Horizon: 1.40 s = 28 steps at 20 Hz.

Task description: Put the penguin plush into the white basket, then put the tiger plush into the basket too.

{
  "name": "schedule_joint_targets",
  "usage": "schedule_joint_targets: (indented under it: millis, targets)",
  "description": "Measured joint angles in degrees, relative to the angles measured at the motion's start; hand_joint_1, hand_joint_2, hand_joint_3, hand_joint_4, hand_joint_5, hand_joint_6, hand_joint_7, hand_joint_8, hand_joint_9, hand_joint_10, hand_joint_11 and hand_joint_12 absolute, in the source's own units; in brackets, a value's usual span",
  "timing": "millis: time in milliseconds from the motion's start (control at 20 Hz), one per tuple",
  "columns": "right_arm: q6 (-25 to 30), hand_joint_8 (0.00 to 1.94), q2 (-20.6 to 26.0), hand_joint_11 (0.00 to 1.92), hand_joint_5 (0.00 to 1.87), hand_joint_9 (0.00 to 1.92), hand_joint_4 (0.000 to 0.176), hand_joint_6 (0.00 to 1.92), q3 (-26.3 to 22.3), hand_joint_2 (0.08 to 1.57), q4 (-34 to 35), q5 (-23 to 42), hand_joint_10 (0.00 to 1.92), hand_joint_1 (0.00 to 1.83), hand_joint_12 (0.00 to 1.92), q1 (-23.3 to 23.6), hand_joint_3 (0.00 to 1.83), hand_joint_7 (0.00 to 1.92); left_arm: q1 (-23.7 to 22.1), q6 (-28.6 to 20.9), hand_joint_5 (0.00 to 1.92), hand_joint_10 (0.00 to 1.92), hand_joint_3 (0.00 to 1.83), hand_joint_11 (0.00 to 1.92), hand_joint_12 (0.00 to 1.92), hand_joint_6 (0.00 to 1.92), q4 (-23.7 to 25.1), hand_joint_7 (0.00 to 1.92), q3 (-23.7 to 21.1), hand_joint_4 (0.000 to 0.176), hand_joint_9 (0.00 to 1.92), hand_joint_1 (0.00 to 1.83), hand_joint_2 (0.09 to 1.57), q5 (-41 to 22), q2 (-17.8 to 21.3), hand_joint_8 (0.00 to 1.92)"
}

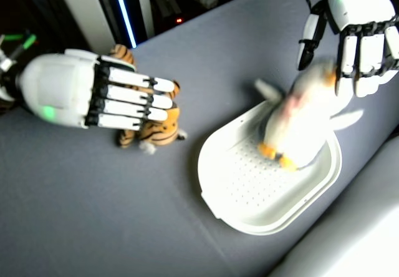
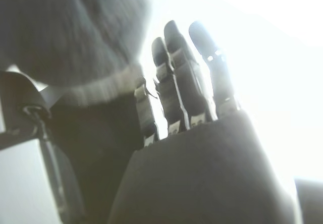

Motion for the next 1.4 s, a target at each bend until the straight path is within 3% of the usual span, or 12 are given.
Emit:
schedule_joint_targets:
  millis: [200, 350, 450, 500, 600, 850, 1150, 1200, 1250, 1300, 1350, 1400]
  targets:
    - [-1.44, 0.00, 3.82, 0.28, 0.53, 0.43, 0.034, 0.00, -2.45, 1.19, -1.44, 2.56, 0.00, 0.94, 0.35, 0.00, 0.00, 0.49, 3.67, -0.33, 0.25, 0.00, 0.00, 0.00, 1.16, 0.00, 0.63, 0.37, -4.85, 0.152, 0.40, 0.81, 0.89, -4.48, 3.65, 0.00]
    - [-2.14, 0.00, 5.95, 0.37, 0.48, 0.42, 0.104, 0.00, -4.20, 1.16, -6.40, 4.50, 0.00, 1.04, 0.14, 0.00, 0.00, 0.42, 7.65, -3.39, 0.20, 0.00, 0.00, 0.00, 0.92, 0.00, 3.50, 0.31, -10.01, 0.165, 0.31, 0.84, 0.90, -12.48, 8.63, 0.00]
    - [-2.16, 0.00, 6.12, 0.41, 0.49, 0.44, 0.086, 0.00, -5.29, 1.08, -9.77, 3.74, 0.01, 1.17, 0.08, 0.00, 0.00, 0.43, 10.69, -4.81, 0.15, 0.00, 0.00, 0.00, 0.78, 0.00, 5.68, 0.22, -13.05, 0.155, 0.24, 0.85, 0.90, -17.20, 11.19, 0.00]
    - [-1.25, 0.00, 6.25, 0.49, 0.48, 0.49, 0.087, 0.00, -5.53, 1.14, -13.20, 1.92, 0.00, 1.12, 0.10, 0.00, 0.01, 0.38, 13.09, -5.79, 0.15, 0.00, 0.00, 0.00, 0.59, 0.00, 6.58, 0.17, -15.04, 0.119, 0.16, 0.82, 0.91, -19.85, 12.59, 0.00]
    - [0.85, 0.00, 6.25, 0.43, 0.42, 0.44, 0.096, 0.00, -5.51, 1.04, -16.17, -1.86, 0.00, 1.14, 0.07, 0.11, 0.00, 0.33, 15.87, -5.97, 0.18, 0.00, 0.00, 0.00, 0.51, 0.01, 6.95, 0.17, -17.07, 0.098, 0.14, 0.72, 0.90, -22.49, 14.36, 0.00]
    - [3.50, 0.01, 6.32, 0.42, 0.40, 0.49, 0.107, 0.00, -5.42, 1.22, -21.97, -11.76, 0.01, 1.04, 0.04, 0.26, 0.02, 0.35, 18.56, -7.32, 0.21, 0.01, 0.00, 0.00, 0.45, 0.00, 6.62, 0.18, -18.32, 0.082, 0.13, 0.65, 0.92, -27.67, 15.72, 0.00]
    - [3.72, 0.01, 3.13, 0.52, 0.60, 0.63, 0.050, 0.01, -1.66, 1.16, -23.17, -20.28, 0.01, 1.20, 0.09, 3.76, 0.00, 0.47, 18.62, -7.50, 0.26, 0.01, 0.00, 0.00, 0.59, 0.00, 7.26, 0.23, -18.67, 0.071, 0.19, 0.73, 0.92, -28.26, 15.65, 0.00]
    - [3.74, 0.00, 2.29, 0.58, 0.75, 0.71, 0.000, 1.02, -0.92, 1.20, -23.67, -21.40, 0.02, 1.13, 0.17, 4.79, 0.01, 0.65, 18.62, -7.54, 0.27, 0.00, 0.00, 0.00, 0.57, 0.00, 7.30, 0.23, -18.67, 0.068, 0.20, 0.77, 0.92, -28.35, 15.65, 0.00]
    - [3.72, 0.00, 1.57, 0.53, 0.76, 0.79, 0.000, 1.25, -0.28, 1.22, -23.91, -22.36, 0.02, 1.08, 0.42, 5.51, 0.00, 0.78, 18.64, -7.85, 0.28, 0.00, 0.00, 0.00, 0.56, 0.01, 7.28, 0.24, -18.67, 0.068, 0.20, 0.79, 0.92, -28.35, 15.65, 0.00]
    - [3.63, 1.02, 1.03, 0.50, 0.89, 0.91, 0.000, 1.12, 0.17, 1.19, -23.82, -22.93, 0.07, 1.17, 0.75, 5.86, 0.00, 0.77, 18.69, -7.91, 0.27, 0.00, 0.00, 0.00, 0.58, 0.00, 7.17, 0.24, -18.67, 0.079, 0.20, 0.76, 0.93, -28.37, 15.65, 0.00]
    - [3.56, 1.25, 0.39, 0.51, 0.93, 0.99, 0.000, 1.04, 0.72, 1.18, -23.67, -23.39, 0.12, 1.19, 0.94, 6.34, 0.00, 0.79, 18.69, -7.96, 0.28, 0.01, 0.00, 0.00, 0.63, 0.00, 7.02, 0.25, -18.67, 0.075, 0.21, 0.73, 0.93, -28.37, 15.65, 0.00]
    - [3.54, 1.38, 0.04, 0.56, 0.96, 0.84, 0.000, 0.98, 1.05, 1.18, -23.58, -23.58, 0.76, 1.20, 1.25, 6.73, 0.00, 0.76, 18.69, -7.98, 0.28, 0.00, 0.00, 0.00, 0.63, 0.00, 7.02, 0.25, -18.67, 0.073, 0.22, 0.74, 0.93, -28.37, 15.65, 0.00]
